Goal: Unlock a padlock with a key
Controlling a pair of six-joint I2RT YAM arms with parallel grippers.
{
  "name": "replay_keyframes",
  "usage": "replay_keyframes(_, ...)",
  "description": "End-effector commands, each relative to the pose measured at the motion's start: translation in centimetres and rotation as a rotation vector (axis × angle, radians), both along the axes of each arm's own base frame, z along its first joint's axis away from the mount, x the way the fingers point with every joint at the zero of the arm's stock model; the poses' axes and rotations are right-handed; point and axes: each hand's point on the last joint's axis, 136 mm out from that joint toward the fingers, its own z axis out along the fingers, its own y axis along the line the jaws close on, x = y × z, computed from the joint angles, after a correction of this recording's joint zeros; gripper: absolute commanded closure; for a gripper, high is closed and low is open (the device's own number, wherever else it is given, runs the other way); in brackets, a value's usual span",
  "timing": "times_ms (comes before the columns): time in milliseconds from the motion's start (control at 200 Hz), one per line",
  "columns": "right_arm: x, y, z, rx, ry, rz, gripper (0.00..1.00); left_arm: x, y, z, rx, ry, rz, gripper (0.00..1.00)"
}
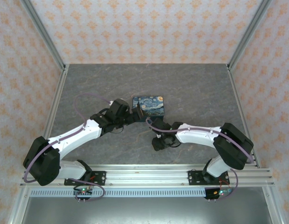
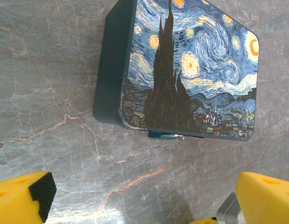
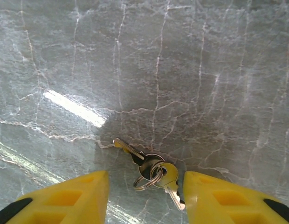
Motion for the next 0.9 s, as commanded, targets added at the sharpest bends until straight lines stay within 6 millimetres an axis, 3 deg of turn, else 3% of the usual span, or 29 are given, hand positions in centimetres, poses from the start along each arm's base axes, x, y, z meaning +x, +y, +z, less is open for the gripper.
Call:
replay_keyframes(0, 0.4, -0.9, -0.6, -0.08, -0.018, 0.02, 0.56, 0.1, 0.3, 0.2, 0.0, -0.004, 0.009, 0.0)
replay_keyframes(671, 3.1, -1.8, 0.2, -0.165, -0.139, -0.056, 0.54, 0.4, 0.0, -0.2, -0.004, 0.003, 0.001, 0.0)
replay_keyframes(771, 2.7, -1.3, -0.3, -0.153, -0.107, -0.039, 0.56, 0.4, 0.0, -0.2, -0.004, 0.005, 0.002, 0.0)
replay_keyframes(896, 2.3, -0.9, -1.1, -0.144, -0.07, -0.036, 0.66, 0.3, 0.0, -0.2, -0.004, 0.004, 0.003, 0.0)
